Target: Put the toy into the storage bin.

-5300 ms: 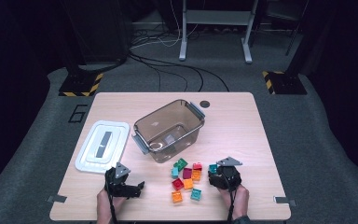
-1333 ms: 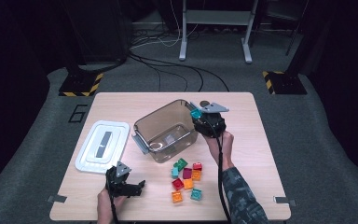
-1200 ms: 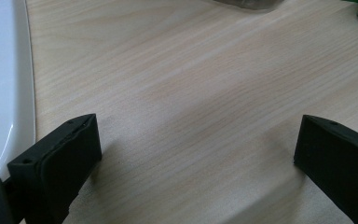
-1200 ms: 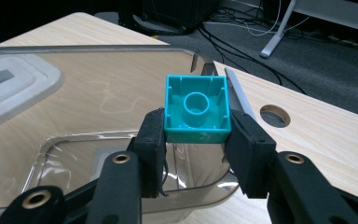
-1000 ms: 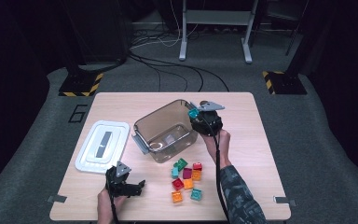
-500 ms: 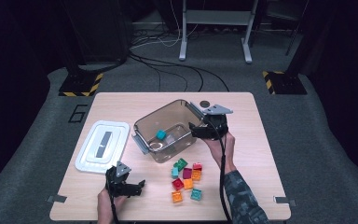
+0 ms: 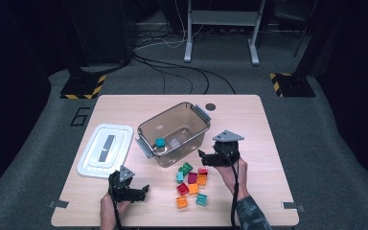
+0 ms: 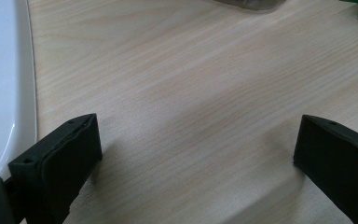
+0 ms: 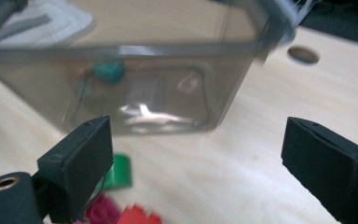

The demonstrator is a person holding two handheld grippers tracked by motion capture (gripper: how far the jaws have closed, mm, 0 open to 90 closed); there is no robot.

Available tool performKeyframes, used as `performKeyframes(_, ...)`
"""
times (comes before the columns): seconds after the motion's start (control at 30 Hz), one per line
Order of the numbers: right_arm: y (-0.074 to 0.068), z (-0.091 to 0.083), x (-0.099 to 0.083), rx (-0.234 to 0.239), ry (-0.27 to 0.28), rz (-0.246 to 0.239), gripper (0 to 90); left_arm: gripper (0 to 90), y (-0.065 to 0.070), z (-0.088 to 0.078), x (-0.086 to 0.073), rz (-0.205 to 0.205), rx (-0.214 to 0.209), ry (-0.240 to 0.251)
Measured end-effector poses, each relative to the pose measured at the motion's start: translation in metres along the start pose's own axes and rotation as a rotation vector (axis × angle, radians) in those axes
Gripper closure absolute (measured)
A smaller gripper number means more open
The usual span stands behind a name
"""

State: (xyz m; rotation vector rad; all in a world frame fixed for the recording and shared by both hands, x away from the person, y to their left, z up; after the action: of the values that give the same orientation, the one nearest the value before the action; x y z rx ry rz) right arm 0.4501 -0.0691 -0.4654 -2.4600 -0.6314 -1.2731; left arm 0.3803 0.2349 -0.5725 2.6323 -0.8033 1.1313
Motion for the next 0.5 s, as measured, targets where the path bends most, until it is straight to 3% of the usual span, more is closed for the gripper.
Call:
performKeyframes(0.3, -0.008, 0.011, -0.045, 0.025, -0.074, 0.053, 8.8, 0.4, 0.000, 0.000, 0.000, 0.000, 0.000, 0.000)
performKeyframes(0.5, -0.014, 0.023, -0.063, 0.030, -0.119, 0.071, 9.7, 0.4, 0.000, 0.000, 0.000, 0.000, 0.000, 0.000)
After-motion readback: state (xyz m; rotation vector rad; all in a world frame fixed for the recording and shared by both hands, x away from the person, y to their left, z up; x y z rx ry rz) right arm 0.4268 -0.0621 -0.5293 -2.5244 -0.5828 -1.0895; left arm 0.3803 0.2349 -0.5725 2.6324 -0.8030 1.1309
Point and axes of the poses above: each handheld gripper's, and its own axes: z roughly forward along the jaws, x roughly out of its top, y roughly to its right, the point moved 6 cm from there along z, roughly forward along the jaws, and after that the axes turned 5 degrees about z, right-handed, at the moved point
